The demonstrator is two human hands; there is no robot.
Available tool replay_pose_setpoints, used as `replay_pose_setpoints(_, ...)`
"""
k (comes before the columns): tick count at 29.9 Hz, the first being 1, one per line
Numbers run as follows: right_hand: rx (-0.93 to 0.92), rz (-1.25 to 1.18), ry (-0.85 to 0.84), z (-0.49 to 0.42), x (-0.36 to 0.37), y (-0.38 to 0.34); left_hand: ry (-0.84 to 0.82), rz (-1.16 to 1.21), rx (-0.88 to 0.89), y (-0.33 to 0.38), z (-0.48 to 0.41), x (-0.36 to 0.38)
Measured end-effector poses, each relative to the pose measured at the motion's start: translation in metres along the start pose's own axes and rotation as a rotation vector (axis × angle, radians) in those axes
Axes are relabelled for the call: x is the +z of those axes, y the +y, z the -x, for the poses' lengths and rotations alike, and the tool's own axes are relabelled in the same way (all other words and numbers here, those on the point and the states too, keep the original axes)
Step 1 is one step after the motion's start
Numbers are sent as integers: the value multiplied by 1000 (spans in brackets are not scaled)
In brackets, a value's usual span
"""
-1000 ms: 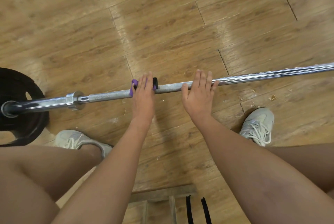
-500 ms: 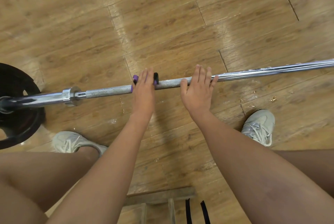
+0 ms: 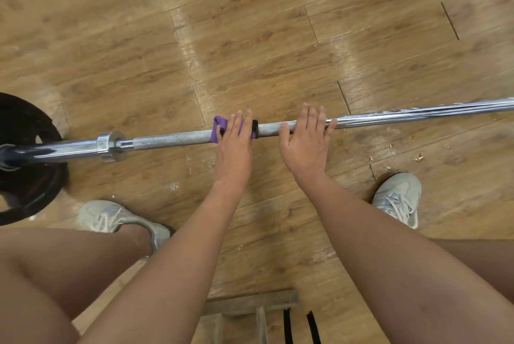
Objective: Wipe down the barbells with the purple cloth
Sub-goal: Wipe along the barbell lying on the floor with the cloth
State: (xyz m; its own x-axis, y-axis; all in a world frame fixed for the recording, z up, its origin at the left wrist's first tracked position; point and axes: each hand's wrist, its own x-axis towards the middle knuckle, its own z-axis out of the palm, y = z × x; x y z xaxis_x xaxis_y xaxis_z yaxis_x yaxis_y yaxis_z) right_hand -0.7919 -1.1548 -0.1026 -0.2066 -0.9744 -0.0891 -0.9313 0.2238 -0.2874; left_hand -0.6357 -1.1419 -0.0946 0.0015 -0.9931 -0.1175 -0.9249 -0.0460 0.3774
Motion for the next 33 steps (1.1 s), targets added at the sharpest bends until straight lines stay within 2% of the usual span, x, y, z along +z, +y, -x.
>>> replay_pose_setpoints(13, -32, -10, -103, 23, -15, 13, 21, 65, -37, 7, 23, 4)
replay_pose_setpoints(22, -116, 83, -150, -4, -27, 78, 49, 69, -28, 11, 50, 5)
replay_pose_setpoints(33, -85, 98, -40, 24, -21, 75, -15, 0, -57, 17, 43, 7)
